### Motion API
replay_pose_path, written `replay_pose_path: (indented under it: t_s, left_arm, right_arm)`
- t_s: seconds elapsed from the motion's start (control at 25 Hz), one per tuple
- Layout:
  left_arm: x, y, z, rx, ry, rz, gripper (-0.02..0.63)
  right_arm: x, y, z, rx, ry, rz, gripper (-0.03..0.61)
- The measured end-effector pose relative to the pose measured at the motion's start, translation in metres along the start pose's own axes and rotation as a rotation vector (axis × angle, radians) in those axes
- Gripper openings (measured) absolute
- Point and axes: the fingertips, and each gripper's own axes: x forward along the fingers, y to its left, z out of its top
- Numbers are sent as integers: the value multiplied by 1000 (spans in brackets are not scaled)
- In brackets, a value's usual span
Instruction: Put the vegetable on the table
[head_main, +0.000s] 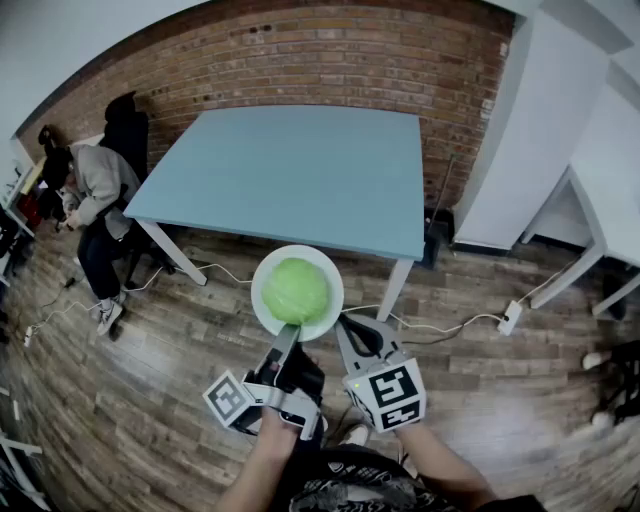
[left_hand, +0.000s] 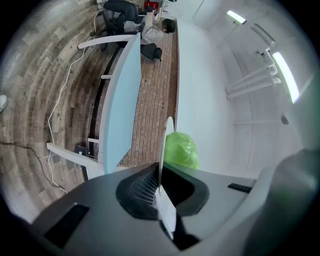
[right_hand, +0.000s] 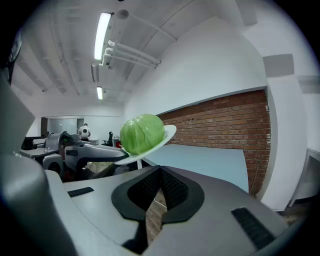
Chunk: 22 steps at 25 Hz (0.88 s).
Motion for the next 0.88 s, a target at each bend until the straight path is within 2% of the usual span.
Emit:
replay_pose_path:
  t_s: [0.16,0.44,0.88]
  left_arm:
    - [-1,-2,-4,2,3,-1,9]
    - [12,8,4,-26,20,-7,9]
    - [58,18,46,-37,50,-1,9]
  right_arm:
    - [-2,1,-1,-3,0,1,9]
    - [7,-9,-6,-31,16,-47,9]
    - [64,-29,4,-29,34,-79,9]
